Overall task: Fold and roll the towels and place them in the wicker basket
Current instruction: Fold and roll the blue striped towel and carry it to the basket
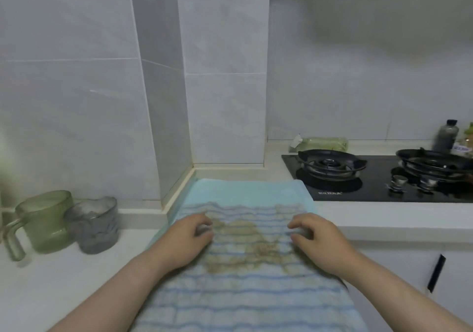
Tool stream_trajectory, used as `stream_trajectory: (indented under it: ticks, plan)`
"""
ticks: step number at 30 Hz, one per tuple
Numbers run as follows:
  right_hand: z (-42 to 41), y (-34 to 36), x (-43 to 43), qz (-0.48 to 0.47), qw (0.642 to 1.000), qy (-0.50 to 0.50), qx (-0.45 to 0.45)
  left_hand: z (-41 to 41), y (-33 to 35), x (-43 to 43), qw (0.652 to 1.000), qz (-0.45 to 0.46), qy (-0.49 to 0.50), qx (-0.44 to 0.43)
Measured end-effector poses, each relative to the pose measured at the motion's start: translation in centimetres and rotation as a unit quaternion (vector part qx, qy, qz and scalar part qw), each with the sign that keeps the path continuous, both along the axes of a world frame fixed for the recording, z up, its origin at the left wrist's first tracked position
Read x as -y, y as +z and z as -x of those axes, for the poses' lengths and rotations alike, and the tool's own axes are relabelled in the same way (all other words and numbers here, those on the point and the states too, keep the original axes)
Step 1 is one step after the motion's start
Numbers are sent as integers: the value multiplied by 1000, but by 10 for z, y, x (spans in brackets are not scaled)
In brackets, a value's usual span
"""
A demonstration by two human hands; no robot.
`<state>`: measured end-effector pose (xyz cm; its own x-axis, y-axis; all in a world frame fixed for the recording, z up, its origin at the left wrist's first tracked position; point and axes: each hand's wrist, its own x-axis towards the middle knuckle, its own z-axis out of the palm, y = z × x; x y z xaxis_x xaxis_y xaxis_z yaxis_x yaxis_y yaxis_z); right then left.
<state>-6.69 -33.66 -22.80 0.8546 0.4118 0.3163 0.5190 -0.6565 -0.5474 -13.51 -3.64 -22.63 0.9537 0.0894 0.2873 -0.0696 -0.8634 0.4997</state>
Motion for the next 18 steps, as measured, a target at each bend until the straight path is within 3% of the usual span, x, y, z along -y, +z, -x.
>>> stream_trajectory:
  ticks: [5,9,14,18]
  plan:
    - [68,-6,16,82,993,78,-22,70,-5,6,994,-84,-47,-44]
    - [105,-8,30,146,986,66,-35,114,-9,13,988,-129,-42,-74]
    - [137,-22,60,91,994,51,-43,168,-32,-1,997,-65,-7,-31]
    - [147,-42,82,6,999,38,-25,193,-60,-16,996,-33,44,77]
